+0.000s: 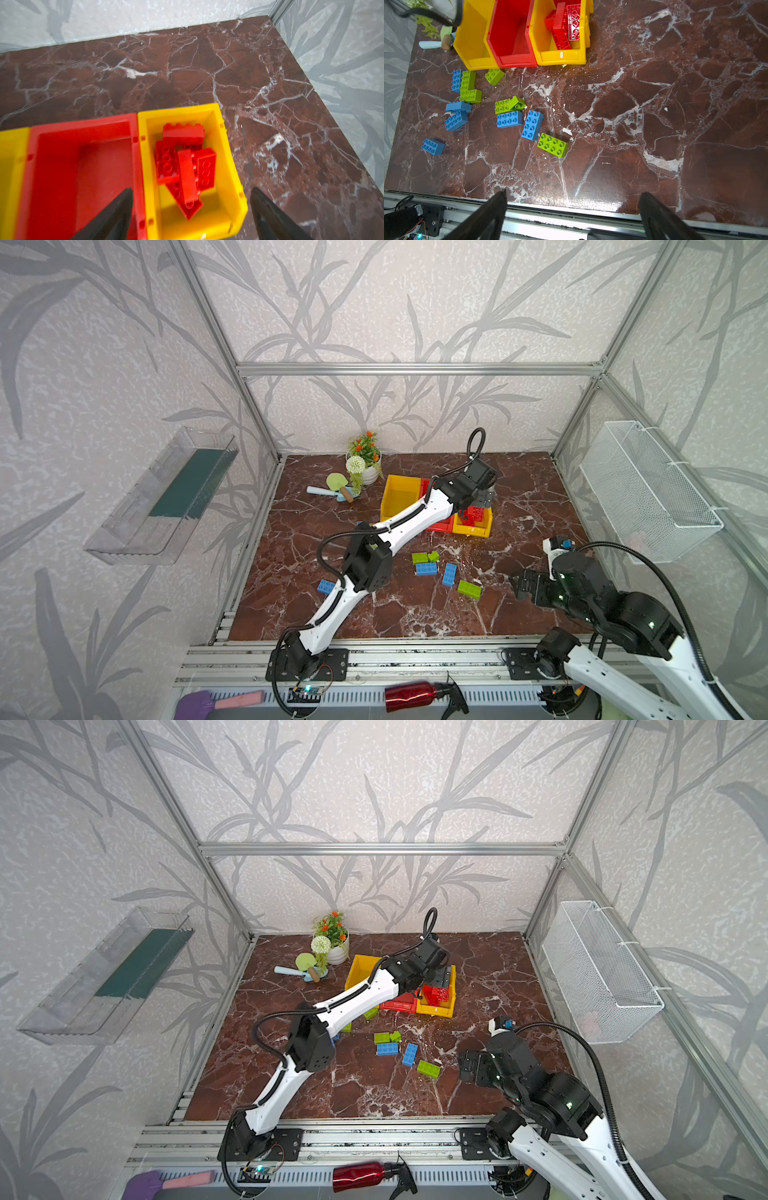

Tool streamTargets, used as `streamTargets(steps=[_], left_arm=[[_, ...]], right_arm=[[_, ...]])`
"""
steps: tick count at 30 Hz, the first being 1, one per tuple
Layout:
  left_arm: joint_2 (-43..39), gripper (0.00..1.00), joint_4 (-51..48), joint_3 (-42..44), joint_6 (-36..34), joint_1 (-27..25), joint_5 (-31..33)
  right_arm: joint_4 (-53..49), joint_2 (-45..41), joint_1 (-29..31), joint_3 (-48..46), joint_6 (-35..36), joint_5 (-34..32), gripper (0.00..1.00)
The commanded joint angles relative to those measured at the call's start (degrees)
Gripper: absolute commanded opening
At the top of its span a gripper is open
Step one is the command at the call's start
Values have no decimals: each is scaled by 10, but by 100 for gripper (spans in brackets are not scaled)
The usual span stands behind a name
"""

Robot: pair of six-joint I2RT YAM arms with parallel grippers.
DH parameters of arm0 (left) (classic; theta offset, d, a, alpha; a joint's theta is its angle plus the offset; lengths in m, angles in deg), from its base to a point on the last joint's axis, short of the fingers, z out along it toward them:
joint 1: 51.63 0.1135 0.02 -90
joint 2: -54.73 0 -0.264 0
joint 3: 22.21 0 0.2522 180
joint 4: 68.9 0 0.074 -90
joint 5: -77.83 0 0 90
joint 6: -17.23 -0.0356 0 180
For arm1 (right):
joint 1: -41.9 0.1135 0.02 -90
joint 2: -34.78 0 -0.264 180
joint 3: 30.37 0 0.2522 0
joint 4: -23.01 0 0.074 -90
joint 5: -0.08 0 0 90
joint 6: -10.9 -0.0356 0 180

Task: Sort the legos into containers by color
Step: 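Move the left gripper back to a green brick beside the bins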

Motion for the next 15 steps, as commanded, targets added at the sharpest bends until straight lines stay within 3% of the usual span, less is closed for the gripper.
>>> streamTargets(steps=[1, 4, 8, 10, 15], left_arm=[[-145, 88, 58, 185, 44, -3, 26], [-267, 88, 117, 364, 76, -3, 36], [-375, 88, 125, 517, 74, -3, 70], [-407, 88, 113, 565, 69, -1, 91], [-426, 88, 122, 650, -17, 30, 70]], right_arm=[[-11, -19, 1, -12, -6, 8, 99], [-14, -30, 2, -23, -9, 15, 99], [-12, -32, 3, -33, -9, 32, 99], [-7, -31, 4, -40, -9, 38, 99], [34, -6, 3, -64, -7, 57, 99]])
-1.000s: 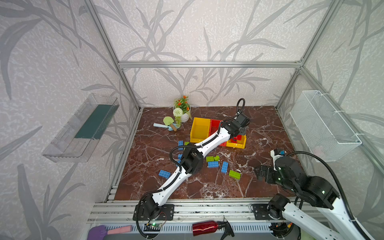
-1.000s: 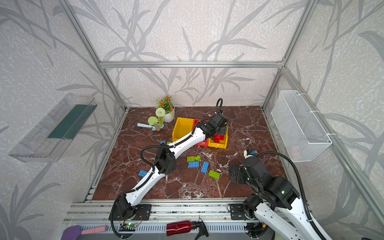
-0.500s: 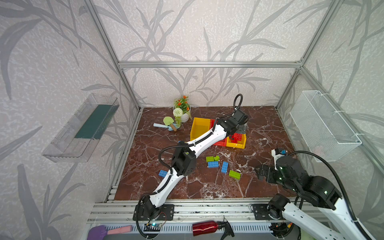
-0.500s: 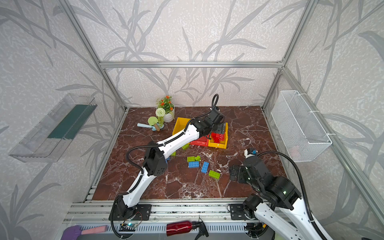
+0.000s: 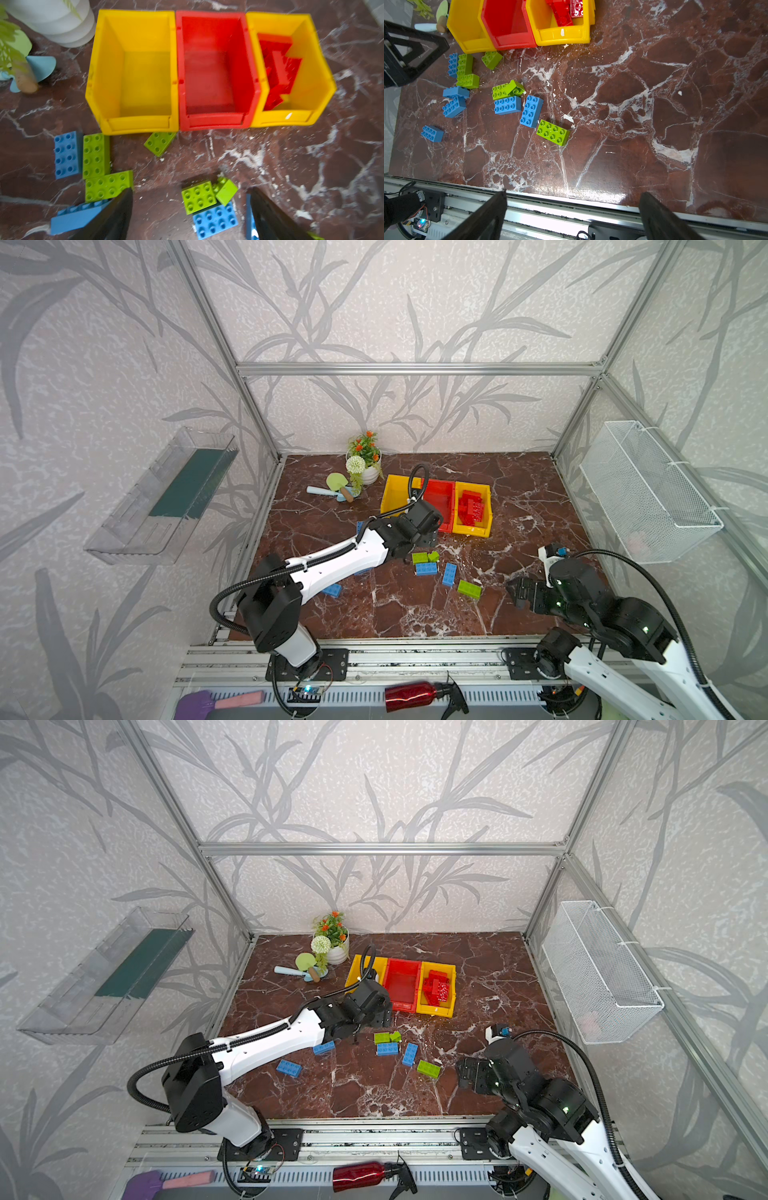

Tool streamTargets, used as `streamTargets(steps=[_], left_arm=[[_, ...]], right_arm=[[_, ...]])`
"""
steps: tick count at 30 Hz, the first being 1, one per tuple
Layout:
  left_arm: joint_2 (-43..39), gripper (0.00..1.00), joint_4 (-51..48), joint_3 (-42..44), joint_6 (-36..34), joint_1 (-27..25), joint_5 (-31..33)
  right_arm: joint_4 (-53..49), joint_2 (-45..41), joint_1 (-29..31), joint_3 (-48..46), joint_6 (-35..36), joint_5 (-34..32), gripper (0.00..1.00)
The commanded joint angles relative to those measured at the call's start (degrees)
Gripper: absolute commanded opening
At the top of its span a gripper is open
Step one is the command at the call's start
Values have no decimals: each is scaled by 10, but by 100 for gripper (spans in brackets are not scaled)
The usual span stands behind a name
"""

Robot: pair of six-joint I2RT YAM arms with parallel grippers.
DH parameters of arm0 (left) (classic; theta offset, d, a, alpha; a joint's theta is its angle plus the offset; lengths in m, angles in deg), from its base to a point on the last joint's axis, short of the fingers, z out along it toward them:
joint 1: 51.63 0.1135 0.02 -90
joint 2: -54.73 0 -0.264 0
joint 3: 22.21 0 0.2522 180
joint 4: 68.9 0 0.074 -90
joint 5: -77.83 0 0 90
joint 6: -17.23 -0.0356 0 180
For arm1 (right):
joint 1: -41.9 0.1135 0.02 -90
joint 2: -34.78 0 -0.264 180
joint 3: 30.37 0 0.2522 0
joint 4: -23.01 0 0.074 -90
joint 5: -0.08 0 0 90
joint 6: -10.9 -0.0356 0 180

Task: Sort the legos into containers by color
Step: 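Move the left gripper back to a green brick beside the bins, then lower the left gripper onto the lime-green brick and close it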

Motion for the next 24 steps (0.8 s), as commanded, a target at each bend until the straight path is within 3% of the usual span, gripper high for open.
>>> streamTargets(steps=[1, 7, 12, 16, 24], left_arm=[[1, 88, 26, 44, -55, 33, -8], [42, 88, 100, 81, -101, 105, -82], [85, 87, 116, 62, -148, 124, -120], [112, 86, 140, 56, -158, 145, -168], [148, 84, 166, 41, -184, 162, -208]], right_arm=[[39, 27, 3, -16, 0, 24, 99], [68, 50, 3, -19, 4, 44, 99], [60, 50, 3, -12, 12, 33, 99], [56, 59, 3, 1, 19, 27, 99], [56, 80, 3, 15, 28, 15, 99]])
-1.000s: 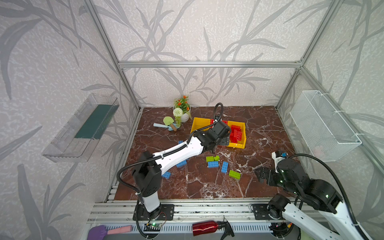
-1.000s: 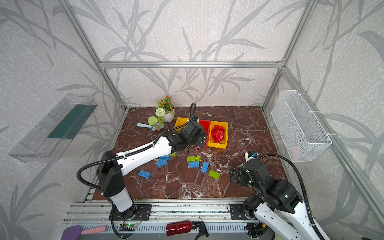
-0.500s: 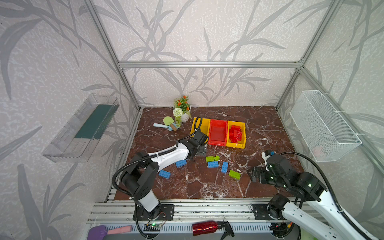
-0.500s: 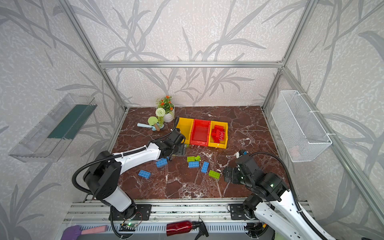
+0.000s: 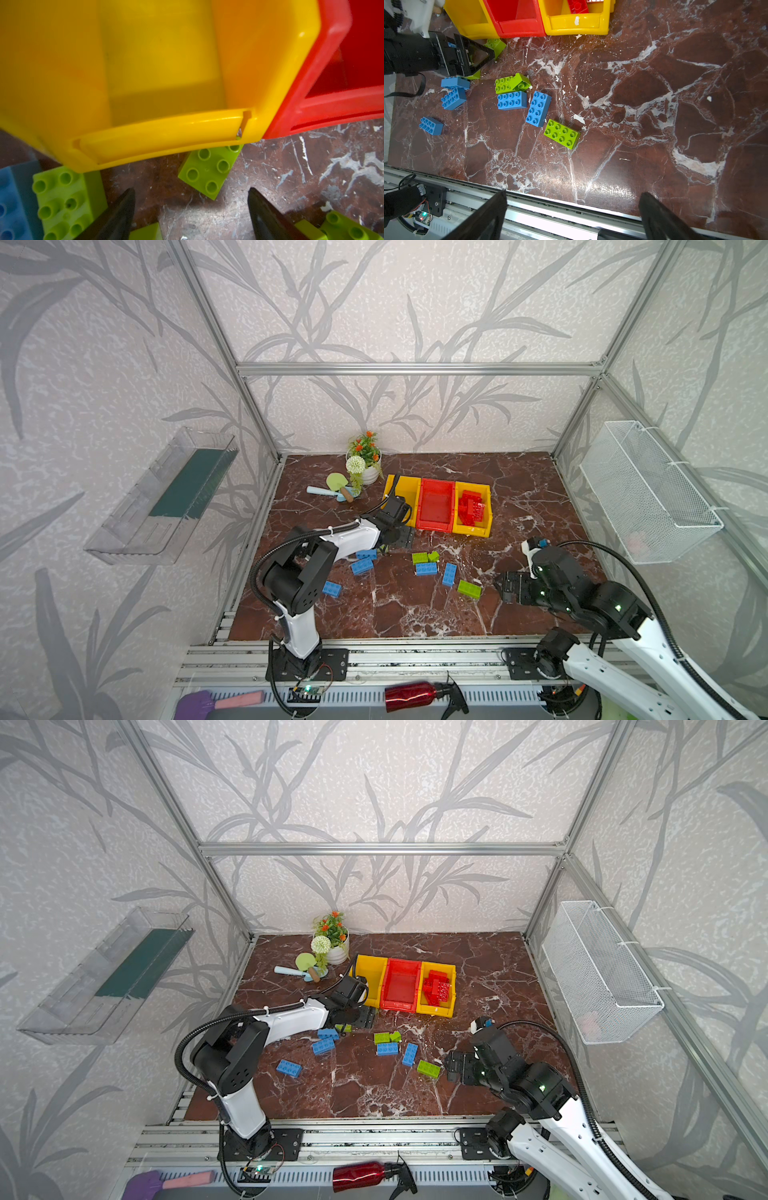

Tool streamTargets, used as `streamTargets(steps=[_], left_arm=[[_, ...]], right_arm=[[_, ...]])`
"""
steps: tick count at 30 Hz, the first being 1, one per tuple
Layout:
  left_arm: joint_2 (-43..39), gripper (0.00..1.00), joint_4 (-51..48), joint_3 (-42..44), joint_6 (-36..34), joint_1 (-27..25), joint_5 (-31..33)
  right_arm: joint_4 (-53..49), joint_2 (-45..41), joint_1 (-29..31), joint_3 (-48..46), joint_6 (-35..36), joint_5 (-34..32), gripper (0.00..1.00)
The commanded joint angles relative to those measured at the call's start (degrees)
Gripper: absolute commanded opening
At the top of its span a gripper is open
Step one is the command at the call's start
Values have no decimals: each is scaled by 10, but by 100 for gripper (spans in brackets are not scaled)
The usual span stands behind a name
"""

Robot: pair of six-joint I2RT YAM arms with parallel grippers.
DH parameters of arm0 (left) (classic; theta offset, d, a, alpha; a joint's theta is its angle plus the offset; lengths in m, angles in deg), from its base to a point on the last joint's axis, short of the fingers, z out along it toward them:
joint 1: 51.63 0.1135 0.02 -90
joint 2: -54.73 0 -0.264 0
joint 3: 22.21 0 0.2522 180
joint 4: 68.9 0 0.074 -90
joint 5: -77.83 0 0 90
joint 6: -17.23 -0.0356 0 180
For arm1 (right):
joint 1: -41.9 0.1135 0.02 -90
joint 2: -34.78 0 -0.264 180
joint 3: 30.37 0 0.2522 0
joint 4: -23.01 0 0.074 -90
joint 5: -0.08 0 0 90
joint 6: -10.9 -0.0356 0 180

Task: Sort the legos into containers by color
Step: 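Lower the left gripper onto the lime-green brick and close it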

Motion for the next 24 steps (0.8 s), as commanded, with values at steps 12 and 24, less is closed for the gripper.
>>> streamTargets(steps=[12, 24], left_arm=[[41, 70, 18, -32, -35, 11, -74], [22, 51, -2, -26, -33, 2, -67]], right_arm=[[1, 9, 3, 22, 6, -16, 99], [3, 6, 3, 12, 6, -14, 99]])
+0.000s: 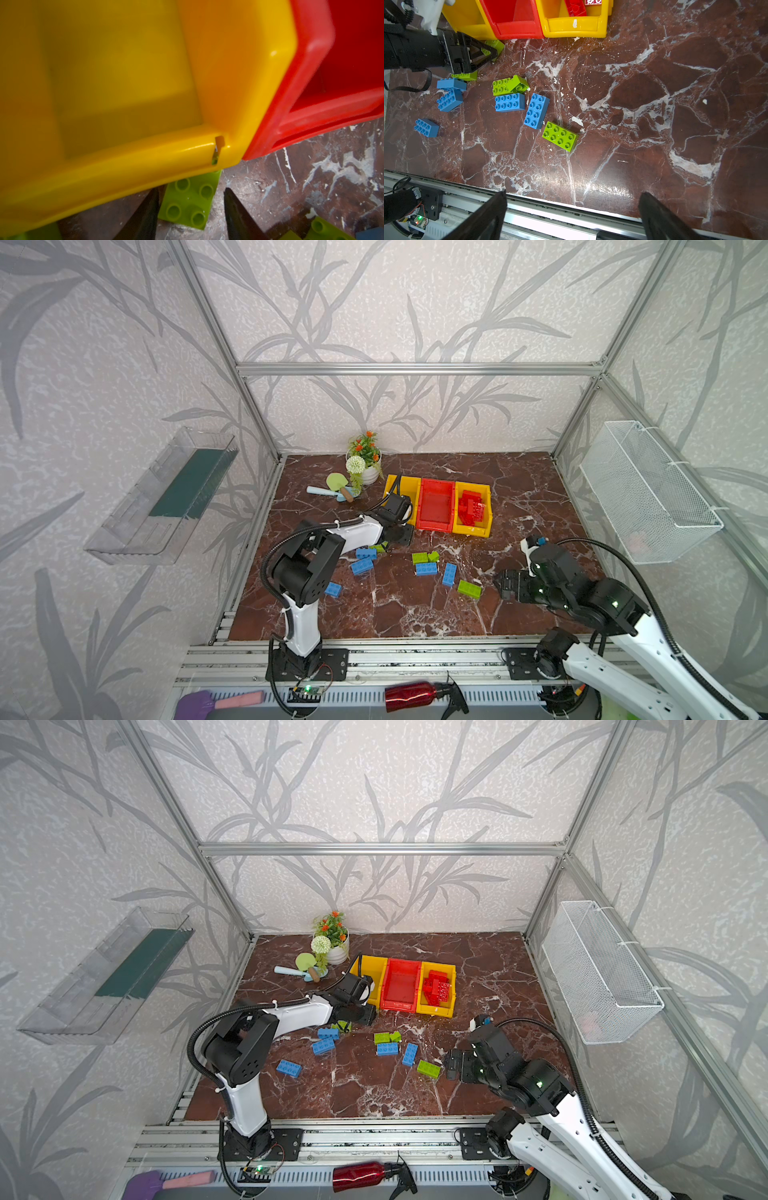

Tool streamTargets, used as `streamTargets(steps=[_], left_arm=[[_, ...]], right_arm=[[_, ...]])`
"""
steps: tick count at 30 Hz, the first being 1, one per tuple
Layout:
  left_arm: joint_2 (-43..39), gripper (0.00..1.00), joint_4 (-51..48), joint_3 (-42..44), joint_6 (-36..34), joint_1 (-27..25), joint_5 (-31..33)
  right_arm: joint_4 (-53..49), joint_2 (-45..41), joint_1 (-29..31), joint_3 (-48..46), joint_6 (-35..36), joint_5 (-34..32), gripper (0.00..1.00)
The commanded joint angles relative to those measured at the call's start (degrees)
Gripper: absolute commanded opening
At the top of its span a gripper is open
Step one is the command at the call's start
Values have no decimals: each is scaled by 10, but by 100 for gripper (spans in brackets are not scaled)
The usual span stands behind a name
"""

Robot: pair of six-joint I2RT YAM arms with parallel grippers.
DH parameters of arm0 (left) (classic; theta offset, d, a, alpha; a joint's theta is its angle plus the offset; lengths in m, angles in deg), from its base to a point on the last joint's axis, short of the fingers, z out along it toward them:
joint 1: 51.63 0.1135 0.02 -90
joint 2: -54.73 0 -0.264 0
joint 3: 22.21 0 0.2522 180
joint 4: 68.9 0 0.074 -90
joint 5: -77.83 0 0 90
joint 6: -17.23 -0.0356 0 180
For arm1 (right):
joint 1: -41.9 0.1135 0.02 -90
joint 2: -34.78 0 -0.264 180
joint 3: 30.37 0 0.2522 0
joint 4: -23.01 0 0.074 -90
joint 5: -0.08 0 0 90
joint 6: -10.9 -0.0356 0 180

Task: Sort the legos into containers by color
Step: 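Lower the left gripper onto the lime-green brick and close it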

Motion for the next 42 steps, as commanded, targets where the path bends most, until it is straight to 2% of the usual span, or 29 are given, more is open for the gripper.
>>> streamTargets(steps=[1, 12, 15, 18, 24, 28, 42], left_arm=[[-14, 51, -22, -6, -9, -5, 4], [10, 50, -37, -25, -10, -20, 33], [15, 44, -40, -31, -11, -22, 37], [24, 42, -45, -41, -11, -23, 38], [32, 34, -61, -51, -7, -26, 47], [26, 25, -72, -45, 0, -34, 54], [-23, 20, -116, 6, 45, -102, 108]], right_arm=[[0, -7, 3, 5, 4, -9, 99], [-14, -19, 2, 4, 4, -14, 99], [-14, -19, 3, 3, 4, -16, 99], [-14, -20, 2, 2, 4, -16, 99], [-21, -26, 3, 3, 3, -18, 99], [-22, -33, 3, 2, 2, -19, 99], [-20, -54, 3, -6, 2, -11, 99]])
